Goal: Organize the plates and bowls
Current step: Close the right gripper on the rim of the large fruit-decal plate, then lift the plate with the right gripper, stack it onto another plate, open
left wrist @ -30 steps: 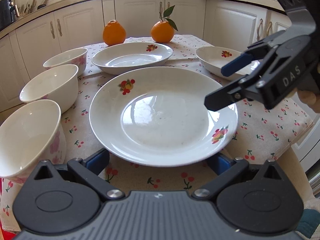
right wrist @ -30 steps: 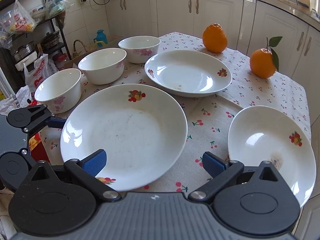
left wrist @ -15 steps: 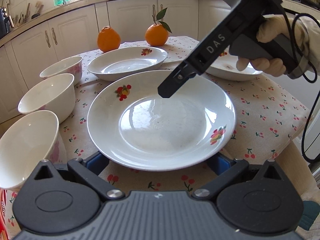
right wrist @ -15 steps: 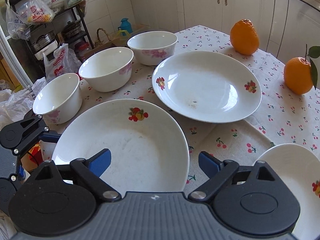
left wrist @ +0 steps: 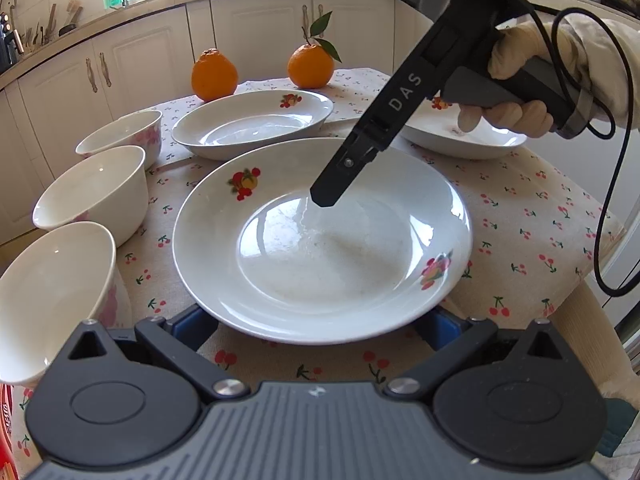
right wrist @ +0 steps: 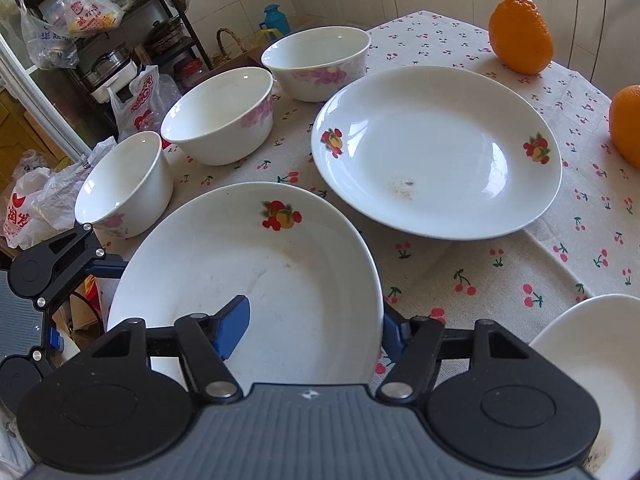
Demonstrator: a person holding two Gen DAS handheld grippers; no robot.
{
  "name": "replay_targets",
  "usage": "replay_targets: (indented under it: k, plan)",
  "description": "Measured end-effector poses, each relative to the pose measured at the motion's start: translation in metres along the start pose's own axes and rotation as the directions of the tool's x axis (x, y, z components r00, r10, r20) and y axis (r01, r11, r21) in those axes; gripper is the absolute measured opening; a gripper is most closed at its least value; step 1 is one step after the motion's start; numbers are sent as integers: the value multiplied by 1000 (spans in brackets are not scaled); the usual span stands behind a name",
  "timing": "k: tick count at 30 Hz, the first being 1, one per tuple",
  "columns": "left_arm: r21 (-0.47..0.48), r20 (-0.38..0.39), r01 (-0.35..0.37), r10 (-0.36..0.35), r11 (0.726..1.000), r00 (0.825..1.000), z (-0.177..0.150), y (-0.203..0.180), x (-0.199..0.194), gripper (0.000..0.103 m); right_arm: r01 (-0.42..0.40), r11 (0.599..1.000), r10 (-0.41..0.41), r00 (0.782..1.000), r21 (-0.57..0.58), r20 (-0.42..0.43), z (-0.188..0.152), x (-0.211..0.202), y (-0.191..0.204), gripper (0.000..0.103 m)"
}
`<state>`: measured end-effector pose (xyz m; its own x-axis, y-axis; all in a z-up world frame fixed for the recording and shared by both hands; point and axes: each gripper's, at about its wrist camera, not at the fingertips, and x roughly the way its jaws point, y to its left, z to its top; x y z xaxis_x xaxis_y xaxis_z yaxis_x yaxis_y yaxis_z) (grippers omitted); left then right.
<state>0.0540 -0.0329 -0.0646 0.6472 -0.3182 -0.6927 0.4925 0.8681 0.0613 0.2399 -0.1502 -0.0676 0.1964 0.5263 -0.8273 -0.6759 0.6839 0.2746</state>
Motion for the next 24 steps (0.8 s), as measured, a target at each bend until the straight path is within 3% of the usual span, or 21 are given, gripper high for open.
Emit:
replay_targets:
  k: [24]
  plan:
    - [46,8,44,-45,998,999,23,-1,-16,102,25,999,-27,998,36,56,-4,-30,0,73]
